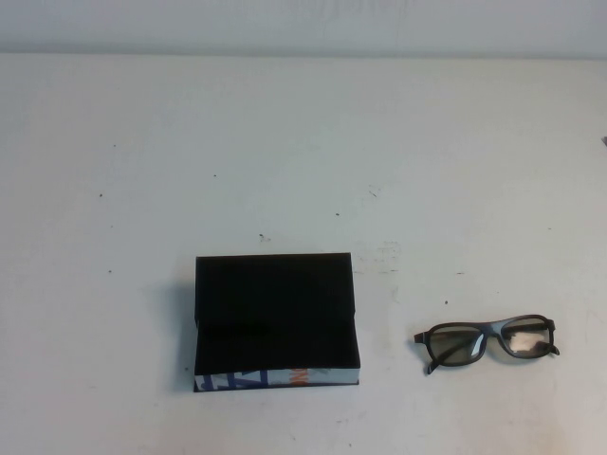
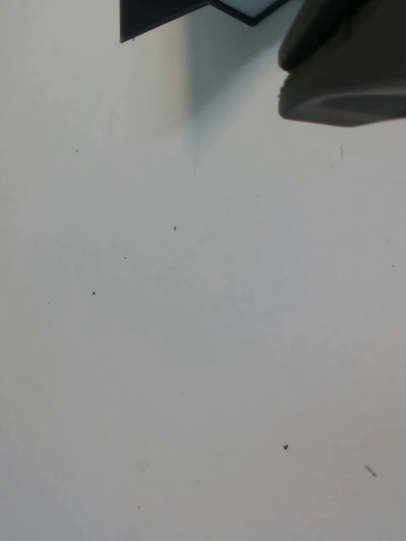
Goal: Return glasses to glasses case
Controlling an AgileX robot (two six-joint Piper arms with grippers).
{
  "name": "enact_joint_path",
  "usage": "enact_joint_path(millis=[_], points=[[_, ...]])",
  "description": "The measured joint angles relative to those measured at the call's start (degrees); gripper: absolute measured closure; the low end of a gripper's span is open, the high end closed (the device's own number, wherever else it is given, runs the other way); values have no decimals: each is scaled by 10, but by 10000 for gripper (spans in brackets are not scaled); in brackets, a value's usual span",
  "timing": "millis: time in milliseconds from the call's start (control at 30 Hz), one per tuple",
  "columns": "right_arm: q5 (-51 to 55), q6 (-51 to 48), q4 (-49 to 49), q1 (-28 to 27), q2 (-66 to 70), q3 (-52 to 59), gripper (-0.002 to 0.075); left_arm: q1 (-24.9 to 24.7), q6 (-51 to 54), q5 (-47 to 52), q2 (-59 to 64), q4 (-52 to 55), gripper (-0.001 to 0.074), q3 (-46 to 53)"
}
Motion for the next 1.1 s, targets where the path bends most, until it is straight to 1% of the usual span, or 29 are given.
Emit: enact_joint_path(millis=[67,133,400,567,633,700,767,933,1100], points=[[-3,0,5,0,0,0,739,0,0,0,0,0,736,0],[-18,1,38,0,0,0,739,0,0,0,0,0,736,0],[-84,1,320,0,0,0,739,0,0,0,0,0,736,0],[-132,0,410,0,0,0,739,0,0,0,0,0,736,0],[-120,-4,418,0,0,0,739,0,0,0,0,0,736,0],[-74,-13,420,-1,2,-12,739,0,0,0,0,0,736,0],[-4,-20,416,-1,27,-48,739,0,0,0,0,0,736,0],[155,-63,353,-1,167,-148,739,0,0,0,0,0,736,0],[233,-129,317,-1,315,-230,739,0,0,0,0,0,736,0]])
